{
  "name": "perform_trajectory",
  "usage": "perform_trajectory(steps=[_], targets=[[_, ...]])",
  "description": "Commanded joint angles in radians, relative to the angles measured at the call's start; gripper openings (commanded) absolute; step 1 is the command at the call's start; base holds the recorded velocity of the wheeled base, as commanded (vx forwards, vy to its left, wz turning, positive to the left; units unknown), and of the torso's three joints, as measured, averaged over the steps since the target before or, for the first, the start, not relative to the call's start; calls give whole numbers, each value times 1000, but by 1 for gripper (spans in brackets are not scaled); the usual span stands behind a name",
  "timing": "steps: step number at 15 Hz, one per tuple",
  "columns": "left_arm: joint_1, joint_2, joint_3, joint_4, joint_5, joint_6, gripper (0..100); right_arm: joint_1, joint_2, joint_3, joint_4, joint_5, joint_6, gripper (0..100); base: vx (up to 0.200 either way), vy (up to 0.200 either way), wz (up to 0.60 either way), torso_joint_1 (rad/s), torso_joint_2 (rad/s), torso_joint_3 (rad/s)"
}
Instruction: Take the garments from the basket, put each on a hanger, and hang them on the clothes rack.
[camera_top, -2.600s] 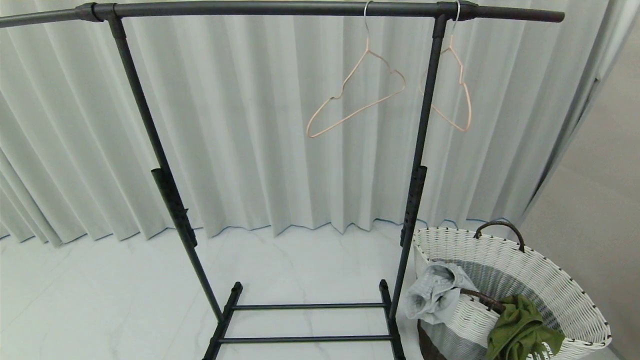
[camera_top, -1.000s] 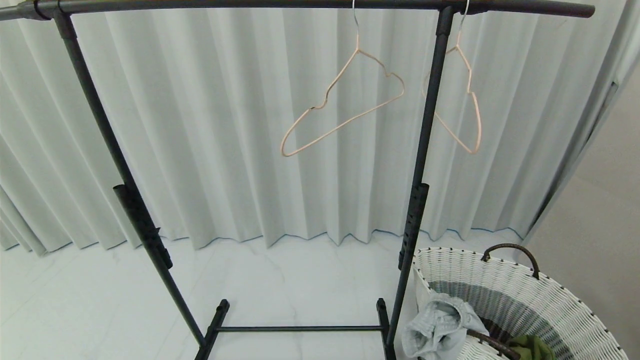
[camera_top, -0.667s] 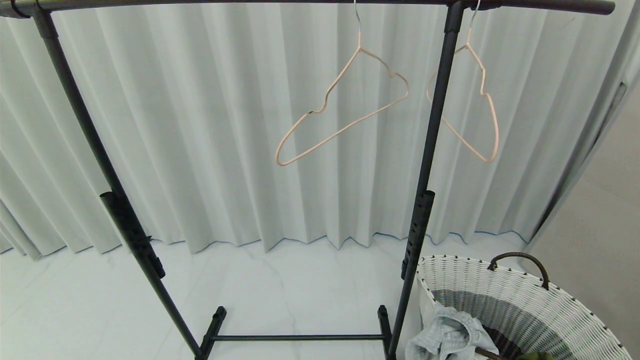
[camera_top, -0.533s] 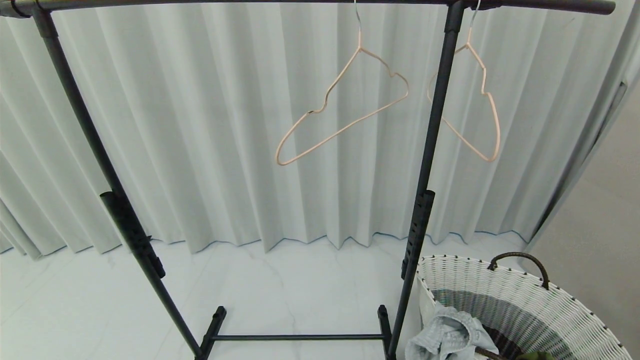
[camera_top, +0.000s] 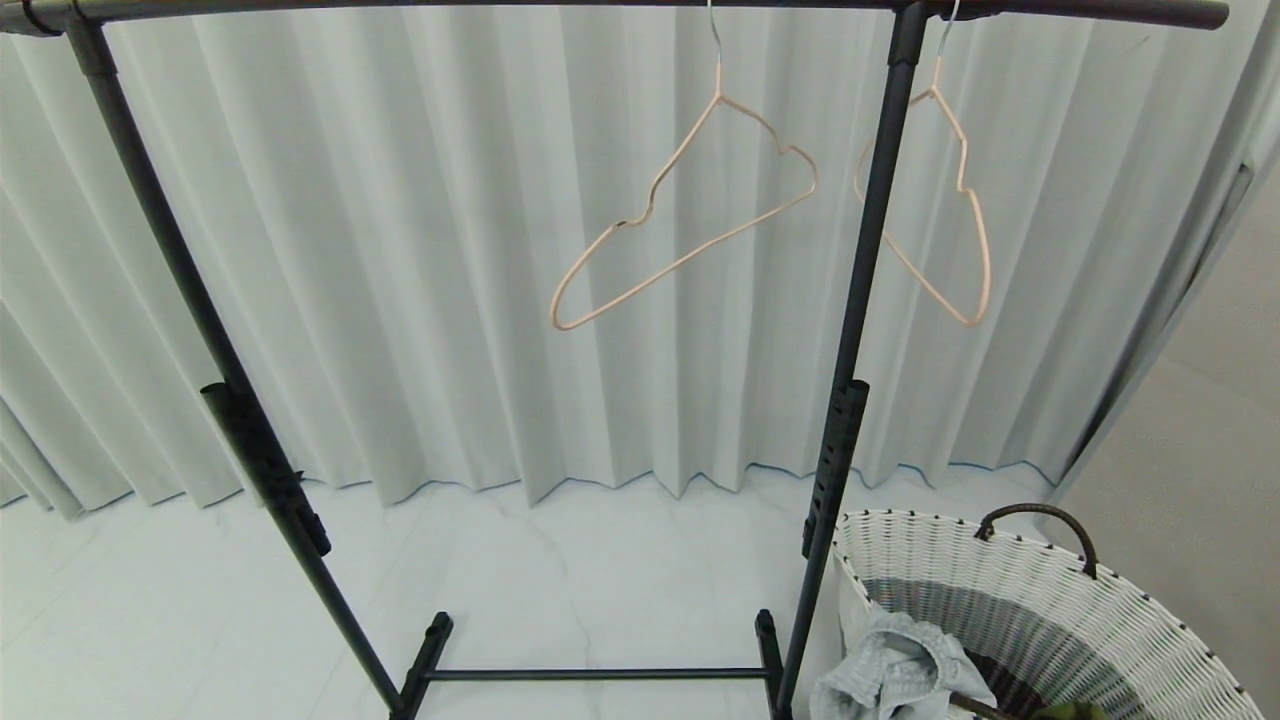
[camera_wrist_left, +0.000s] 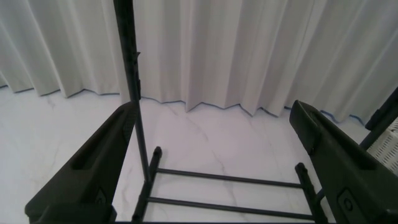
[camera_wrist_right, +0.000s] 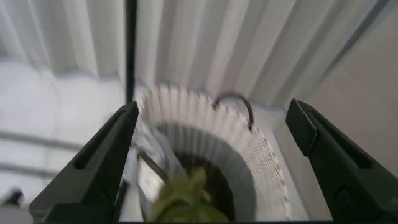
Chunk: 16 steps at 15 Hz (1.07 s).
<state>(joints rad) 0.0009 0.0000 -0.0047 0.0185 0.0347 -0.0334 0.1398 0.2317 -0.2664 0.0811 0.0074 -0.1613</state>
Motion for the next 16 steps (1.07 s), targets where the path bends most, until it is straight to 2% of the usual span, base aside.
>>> perform_trajectory(steps=[1,3,7,8,10,11,12,14,15,16], targets=[[1,2,0,0,1,0,100,6,282,-22,-9,-37,-73,100,-200,0,0,7,2,2],[1,2,0,0,1,-2,100,6,402,-19,-38,-37,-118,100,-200,0,0,7,2,-5],[1,2,0,0,1,-5,100,6,652,-7,-132,-38,-176,100,0,0,0,0,0,0],[1,2,0,0,1,-5,100,-8,765,6,-169,-41,-224,100,0,0,0,0,0,0],[1,2,2,0,1,-5,100,-54,865,12,-172,-40,-307,100,0,0,0,0,0,0],[1,2,0,0,1,-5,100,-114,968,15,-175,-40,-402,100,0,0,0,0,0,0],[1,2,0,0,1,-5,100,-141,1022,19,-188,-40,-439,100,0,0,0,0,0,0],[1,2,0,0,1,-5,100,-158,1134,62,-287,-40,-469,100,0,0,0,0,0,0],[1,2,0,0,1,-5,100,-158,1134,62,-287,-40,-469,100,0,0,0,0,0,0],[1,2,0,0,1,-6,100,-158,1262,173,-483,-41,-471,100,0,0,0,0,0,0]])
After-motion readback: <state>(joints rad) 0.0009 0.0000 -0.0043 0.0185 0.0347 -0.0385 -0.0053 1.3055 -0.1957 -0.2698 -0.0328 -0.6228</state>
